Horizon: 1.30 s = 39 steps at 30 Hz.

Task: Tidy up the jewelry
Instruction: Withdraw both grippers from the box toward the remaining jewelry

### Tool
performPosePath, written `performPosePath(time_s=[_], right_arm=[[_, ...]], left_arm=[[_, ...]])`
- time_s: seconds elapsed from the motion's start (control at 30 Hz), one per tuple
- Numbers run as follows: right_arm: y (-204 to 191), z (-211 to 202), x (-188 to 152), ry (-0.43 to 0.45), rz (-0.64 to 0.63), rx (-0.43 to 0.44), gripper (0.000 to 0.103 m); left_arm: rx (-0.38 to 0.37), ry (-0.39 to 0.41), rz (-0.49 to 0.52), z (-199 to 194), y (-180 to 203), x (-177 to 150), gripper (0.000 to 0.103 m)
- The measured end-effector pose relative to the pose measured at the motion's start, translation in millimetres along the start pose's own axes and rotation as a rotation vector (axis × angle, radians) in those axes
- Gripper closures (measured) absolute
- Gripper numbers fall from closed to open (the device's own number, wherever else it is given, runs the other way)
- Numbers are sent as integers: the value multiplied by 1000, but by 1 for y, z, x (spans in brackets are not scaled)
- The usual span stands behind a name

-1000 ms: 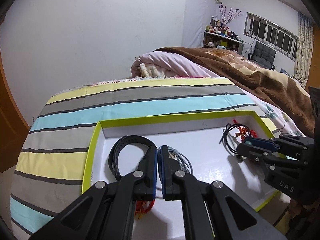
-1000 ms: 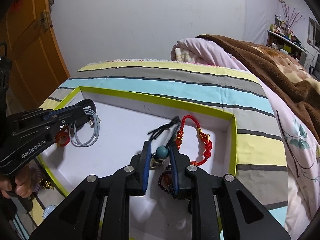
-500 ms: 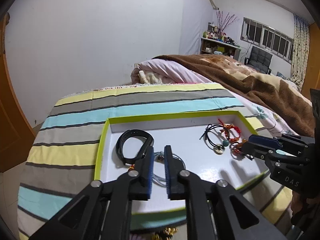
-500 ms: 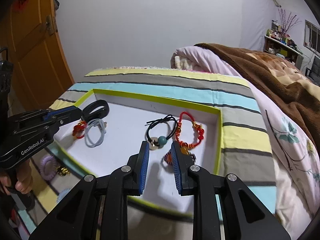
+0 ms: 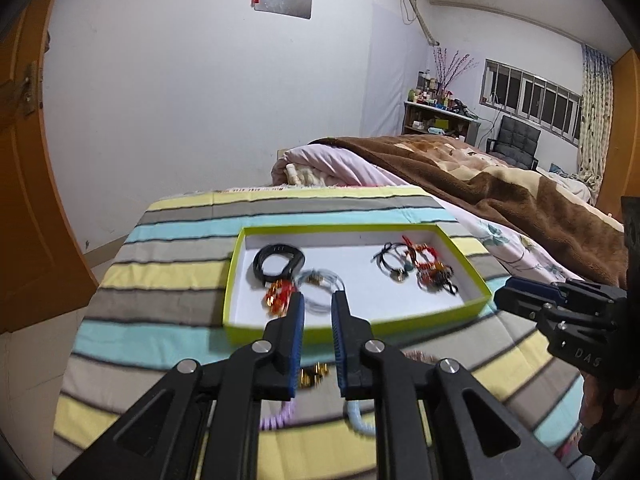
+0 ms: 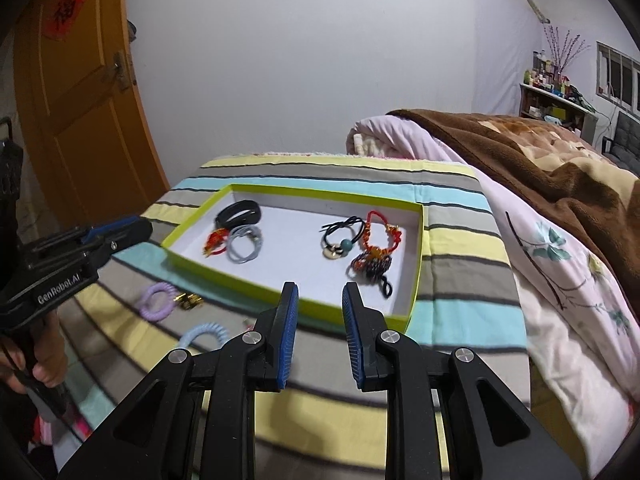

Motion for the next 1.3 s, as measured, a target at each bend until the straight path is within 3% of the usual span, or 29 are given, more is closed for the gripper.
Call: performPosePath(time_s=[0.73, 1.3], right_arm=[[-23, -64, -69, 66, 0, 44, 79], [-23, -63, -92, 36, -8, 50, 79]], left_arm=[[20, 45, -33, -67, 7, -77, 88], [21, 31, -53, -76, 1, -95, 88]])
Point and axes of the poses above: each gripper's, at about its wrist camera, not at the fingertips, and z roughly the way its jaws point, y to its right, x to its top, the point moved 1 cm from there along z, roughly the way its jaws point, and after that the axes turned 15 degrees about -y, right-handed, at the moved point
